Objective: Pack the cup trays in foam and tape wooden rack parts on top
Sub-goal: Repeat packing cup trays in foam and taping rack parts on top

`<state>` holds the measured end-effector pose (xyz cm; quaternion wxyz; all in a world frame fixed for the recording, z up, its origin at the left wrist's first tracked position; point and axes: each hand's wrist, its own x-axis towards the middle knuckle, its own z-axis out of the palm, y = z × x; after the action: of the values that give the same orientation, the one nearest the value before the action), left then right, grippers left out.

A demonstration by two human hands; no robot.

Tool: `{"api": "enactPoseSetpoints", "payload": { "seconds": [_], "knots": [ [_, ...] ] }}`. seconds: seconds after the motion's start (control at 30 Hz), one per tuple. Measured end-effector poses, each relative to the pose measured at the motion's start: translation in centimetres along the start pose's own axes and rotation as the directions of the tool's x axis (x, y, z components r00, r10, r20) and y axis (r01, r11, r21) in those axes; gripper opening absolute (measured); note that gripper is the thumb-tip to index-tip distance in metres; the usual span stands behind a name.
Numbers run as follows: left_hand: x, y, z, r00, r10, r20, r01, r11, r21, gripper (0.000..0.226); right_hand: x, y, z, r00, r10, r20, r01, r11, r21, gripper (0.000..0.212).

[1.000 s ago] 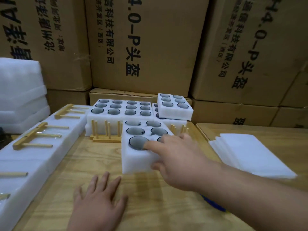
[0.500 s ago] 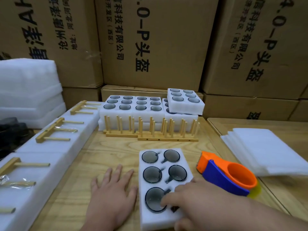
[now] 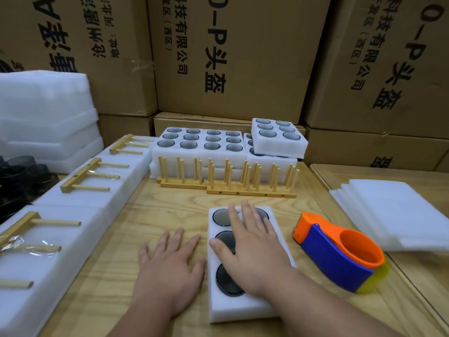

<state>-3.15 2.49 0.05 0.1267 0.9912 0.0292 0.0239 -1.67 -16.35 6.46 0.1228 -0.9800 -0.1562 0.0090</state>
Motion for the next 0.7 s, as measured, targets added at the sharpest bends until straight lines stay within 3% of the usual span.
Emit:
{"api": "enactPoseSetpoints", "payload": {
  "seconds": [0.23,0.57,0.7],
  "knots": [
    [-0.1,0.1,-0.3,1.000,-0.001,0.016,0.001,1.000,0.015,0.063,1.2,0.5,1.0,0.999,0.030,0.033,-0.027,0.997,-0.071,0.107],
    [-0.1,0.1,-0.2,1.000,-0.012,0.022,0.012,1.000,0.005,0.065,-1.1,0.3,0.6,1.000,0.014,0.020,-0.013,0.999,-0.052,0.078],
    [0.1,-0.1,-0.2,1.000,-0.009,0.028,0.009,1.000,0.024,0.064,-4.0,0.3,0.3,0.994,-0.076,0.080,0.076,0.997,-0.005,0.075]
  ]
}}
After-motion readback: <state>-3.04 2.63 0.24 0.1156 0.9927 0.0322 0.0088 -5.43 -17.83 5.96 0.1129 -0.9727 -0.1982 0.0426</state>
